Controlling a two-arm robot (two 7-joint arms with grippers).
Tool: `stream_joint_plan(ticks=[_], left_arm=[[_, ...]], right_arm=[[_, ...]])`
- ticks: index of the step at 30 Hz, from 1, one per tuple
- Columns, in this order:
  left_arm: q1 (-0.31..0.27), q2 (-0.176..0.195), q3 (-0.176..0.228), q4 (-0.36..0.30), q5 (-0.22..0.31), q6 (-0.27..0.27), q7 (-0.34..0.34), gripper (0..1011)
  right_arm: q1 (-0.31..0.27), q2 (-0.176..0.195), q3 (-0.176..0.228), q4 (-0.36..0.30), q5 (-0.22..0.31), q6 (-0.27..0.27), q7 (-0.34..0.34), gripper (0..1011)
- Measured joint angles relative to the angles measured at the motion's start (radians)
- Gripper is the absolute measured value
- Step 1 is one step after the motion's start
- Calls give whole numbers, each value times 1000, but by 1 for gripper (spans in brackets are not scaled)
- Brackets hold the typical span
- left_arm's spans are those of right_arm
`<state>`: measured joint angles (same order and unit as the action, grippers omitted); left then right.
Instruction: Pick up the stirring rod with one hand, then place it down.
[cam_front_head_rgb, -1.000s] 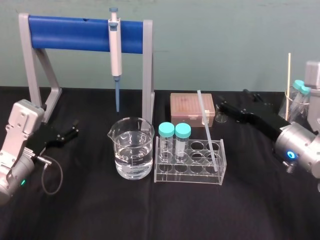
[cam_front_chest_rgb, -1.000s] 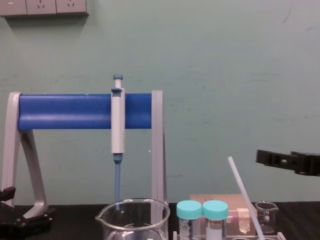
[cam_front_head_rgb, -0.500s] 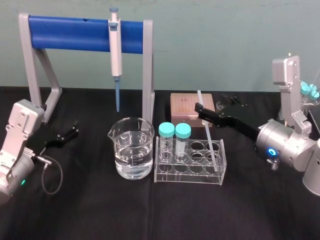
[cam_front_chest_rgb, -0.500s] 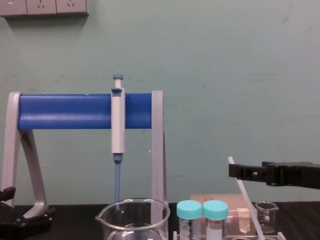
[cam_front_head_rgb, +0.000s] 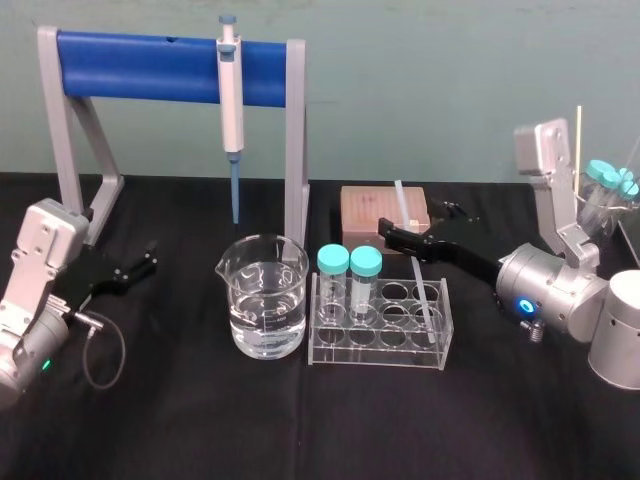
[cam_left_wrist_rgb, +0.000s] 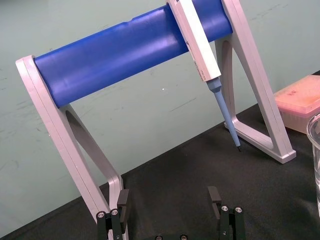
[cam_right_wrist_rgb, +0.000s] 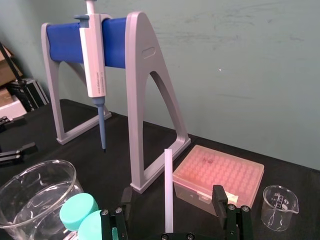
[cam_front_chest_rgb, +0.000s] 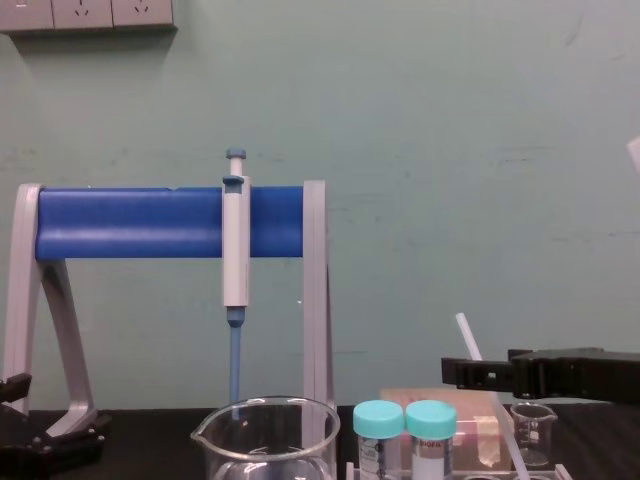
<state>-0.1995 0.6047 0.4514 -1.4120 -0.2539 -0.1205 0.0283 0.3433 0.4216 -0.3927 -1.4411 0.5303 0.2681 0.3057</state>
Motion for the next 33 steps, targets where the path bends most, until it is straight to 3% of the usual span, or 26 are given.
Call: stream_joint_plan(ticks=[9, 21, 33], left_arm=[[0, 0, 0, 0, 0, 0, 0, 1000], [0, 0, 0, 0, 0, 0, 0, 1001], [0, 0, 0, 0, 0, 0, 0, 1000]], right_arm=[[14, -15, -6, 22, -35, 11, -6, 1000], [13, -14, -6, 21, -31, 11, -5, 979], [11, -13, -4, 19, -27, 11, -5, 643]])
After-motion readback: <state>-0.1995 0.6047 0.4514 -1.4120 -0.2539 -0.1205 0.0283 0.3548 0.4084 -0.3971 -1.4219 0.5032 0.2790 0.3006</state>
